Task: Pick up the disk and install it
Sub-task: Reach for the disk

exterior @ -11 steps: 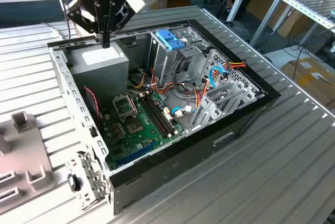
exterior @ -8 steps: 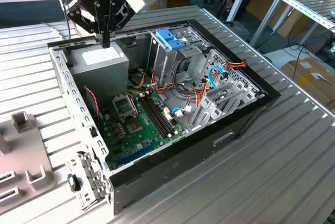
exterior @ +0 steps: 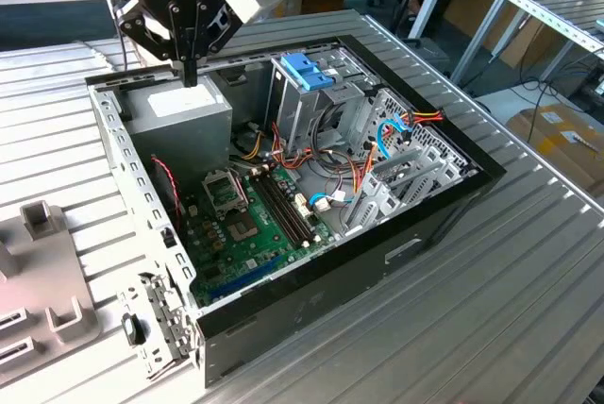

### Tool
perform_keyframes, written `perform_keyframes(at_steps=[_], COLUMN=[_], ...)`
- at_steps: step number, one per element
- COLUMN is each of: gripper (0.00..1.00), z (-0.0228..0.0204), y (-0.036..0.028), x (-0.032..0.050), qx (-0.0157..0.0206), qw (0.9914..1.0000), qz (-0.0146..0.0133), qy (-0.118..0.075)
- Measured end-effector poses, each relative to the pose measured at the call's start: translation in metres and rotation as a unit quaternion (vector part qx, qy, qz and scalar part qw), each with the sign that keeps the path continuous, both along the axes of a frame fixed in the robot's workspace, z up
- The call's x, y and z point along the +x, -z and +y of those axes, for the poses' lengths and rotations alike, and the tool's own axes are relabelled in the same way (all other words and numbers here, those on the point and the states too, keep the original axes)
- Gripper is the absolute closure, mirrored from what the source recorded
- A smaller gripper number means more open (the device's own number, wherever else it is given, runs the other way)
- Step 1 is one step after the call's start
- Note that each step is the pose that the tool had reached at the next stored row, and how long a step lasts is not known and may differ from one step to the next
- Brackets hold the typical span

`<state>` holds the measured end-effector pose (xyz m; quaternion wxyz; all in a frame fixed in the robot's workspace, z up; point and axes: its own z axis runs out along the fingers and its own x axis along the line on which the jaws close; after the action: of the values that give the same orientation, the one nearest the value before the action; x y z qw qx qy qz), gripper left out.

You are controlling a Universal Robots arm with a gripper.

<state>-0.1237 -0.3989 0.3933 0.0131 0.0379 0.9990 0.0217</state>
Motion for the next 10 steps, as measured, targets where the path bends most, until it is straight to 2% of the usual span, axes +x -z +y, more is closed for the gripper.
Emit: perform_keyframes(at_steps=[10], gripper=[0.89], z=[0.0], y=[0.0], x=[-0.0023], qx=[0.0], qw=[1.0], qz=[0.0], qy=[0.0])
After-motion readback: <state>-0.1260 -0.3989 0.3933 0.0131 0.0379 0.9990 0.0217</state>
